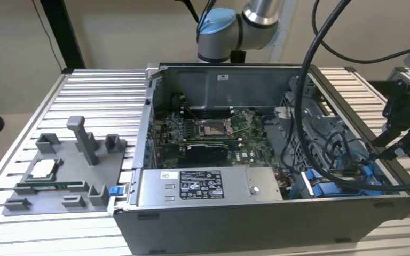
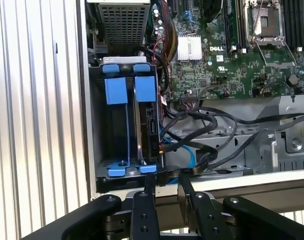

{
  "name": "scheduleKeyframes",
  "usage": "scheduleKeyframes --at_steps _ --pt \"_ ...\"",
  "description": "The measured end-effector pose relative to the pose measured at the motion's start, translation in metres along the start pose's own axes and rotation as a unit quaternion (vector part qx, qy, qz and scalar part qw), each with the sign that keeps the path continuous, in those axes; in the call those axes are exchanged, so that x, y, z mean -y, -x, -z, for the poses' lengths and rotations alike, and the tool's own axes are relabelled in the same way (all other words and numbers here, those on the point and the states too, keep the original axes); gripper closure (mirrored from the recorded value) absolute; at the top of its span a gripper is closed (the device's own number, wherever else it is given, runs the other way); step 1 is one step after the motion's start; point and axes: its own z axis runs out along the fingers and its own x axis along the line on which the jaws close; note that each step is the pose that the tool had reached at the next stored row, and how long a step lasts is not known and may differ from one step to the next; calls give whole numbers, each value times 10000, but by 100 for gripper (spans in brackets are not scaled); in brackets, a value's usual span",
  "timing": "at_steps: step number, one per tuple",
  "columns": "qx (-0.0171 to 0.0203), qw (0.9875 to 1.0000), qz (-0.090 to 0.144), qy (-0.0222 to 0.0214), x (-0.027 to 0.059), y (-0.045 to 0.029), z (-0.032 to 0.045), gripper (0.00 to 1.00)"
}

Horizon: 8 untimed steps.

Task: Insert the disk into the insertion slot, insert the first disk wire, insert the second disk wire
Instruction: 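Insert the second disk wire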

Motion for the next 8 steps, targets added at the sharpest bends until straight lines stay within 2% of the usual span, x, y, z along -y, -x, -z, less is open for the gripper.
scheduleKeyframes --at_steps 4,8 --pt "-3 10000 16 21 3 -18 -4 0" --pt "-13 9999 27 112 7 -36 -19 0"
